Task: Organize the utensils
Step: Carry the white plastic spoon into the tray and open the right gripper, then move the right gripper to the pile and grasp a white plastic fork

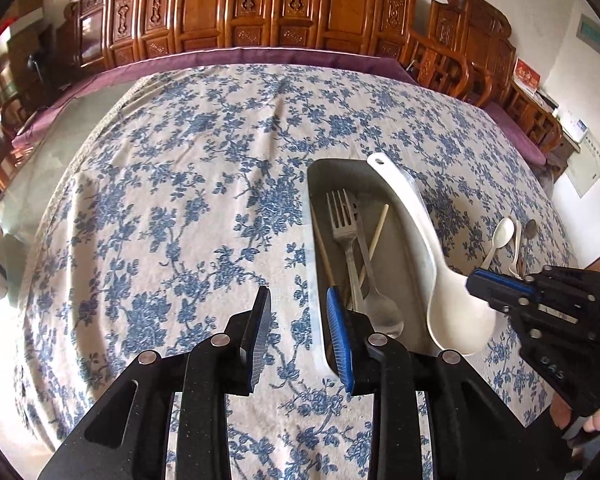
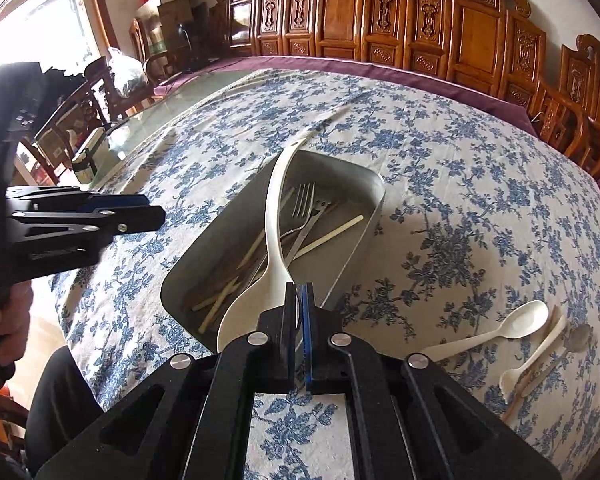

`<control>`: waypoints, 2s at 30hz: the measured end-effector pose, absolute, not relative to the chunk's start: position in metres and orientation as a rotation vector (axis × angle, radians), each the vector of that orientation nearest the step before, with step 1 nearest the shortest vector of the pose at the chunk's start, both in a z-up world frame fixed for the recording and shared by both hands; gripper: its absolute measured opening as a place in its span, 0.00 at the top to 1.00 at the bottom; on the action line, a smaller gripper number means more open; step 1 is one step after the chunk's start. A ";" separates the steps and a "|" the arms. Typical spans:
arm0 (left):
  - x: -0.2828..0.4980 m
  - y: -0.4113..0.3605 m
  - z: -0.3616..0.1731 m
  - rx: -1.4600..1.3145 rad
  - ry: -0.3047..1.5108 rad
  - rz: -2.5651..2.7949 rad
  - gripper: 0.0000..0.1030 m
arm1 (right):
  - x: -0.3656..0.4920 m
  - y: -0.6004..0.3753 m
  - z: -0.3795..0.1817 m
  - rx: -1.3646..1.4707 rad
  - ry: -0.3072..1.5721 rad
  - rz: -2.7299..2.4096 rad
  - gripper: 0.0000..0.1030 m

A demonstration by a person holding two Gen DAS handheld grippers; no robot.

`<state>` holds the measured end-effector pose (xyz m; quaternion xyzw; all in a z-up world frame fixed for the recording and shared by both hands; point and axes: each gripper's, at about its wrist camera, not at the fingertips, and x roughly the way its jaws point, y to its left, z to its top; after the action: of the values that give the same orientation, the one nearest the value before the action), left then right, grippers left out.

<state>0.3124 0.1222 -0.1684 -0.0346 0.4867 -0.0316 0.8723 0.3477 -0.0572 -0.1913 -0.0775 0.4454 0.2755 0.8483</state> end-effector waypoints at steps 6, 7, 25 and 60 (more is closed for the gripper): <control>0.305 0.133 -0.162 -0.081 1.001 -0.055 0.68 | 0.356 -0.048 -0.205 -0.152 0.978 0.568 0.96; 0.304 0.134 -0.161 -0.080 1.000 -0.053 0.68 | 0.356 -0.047 -0.207 -0.153 0.983 0.564 0.97; 0.297 0.131 -0.158 -0.066 0.993 -0.048 0.68 | 0.358 -0.041 -0.225 -0.151 1.038 0.560 0.96; 0.308 0.022 -0.163 -0.004 1.005 -0.207 0.40 | 0.316 -0.233 -0.217 -0.021 0.980 0.317 0.84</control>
<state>0.3078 0.0222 -0.1631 -0.0018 0.4809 -0.0989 0.8712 0.3155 -0.2334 -0.2175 -0.0100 0.4687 0.1518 0.8702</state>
